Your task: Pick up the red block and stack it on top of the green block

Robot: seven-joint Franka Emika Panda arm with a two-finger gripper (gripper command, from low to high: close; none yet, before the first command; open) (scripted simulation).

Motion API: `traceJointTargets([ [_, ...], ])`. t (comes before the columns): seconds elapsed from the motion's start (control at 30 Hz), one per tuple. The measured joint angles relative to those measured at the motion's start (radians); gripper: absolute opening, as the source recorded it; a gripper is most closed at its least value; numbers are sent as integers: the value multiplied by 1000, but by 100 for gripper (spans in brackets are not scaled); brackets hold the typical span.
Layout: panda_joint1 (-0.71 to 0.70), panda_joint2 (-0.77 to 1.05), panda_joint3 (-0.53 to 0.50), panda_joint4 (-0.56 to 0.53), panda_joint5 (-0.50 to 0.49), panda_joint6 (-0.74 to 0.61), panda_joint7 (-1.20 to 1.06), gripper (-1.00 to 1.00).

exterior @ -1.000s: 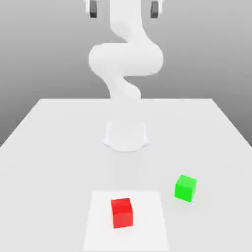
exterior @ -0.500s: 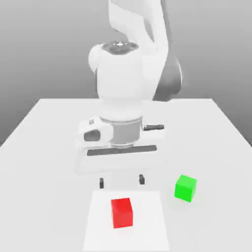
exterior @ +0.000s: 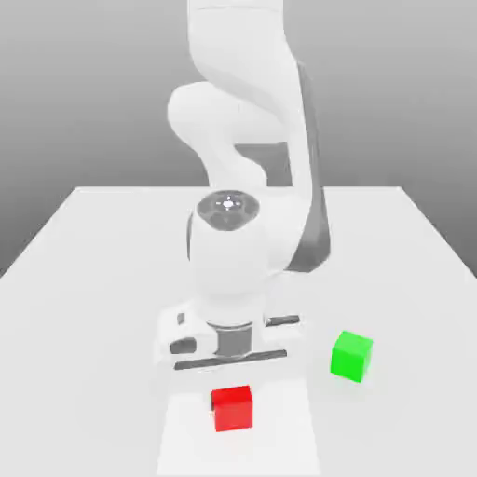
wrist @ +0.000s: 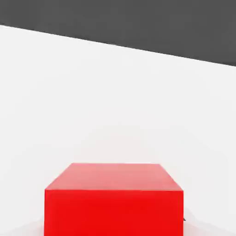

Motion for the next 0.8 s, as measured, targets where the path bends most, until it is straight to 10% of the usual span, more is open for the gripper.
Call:
traceJointTargets([
  [0.43, 319, -409, 212, -196, 65, -211, 82, -100],
  [0.67, 318, -214, 234, -205, -42, -10, 168, -100],
  [0.7, 317, -187, 230, -204, -64, 16, 184, 100],
  [0.8, 317, -187, 230, -204, -64, 16, 184, 100],
])
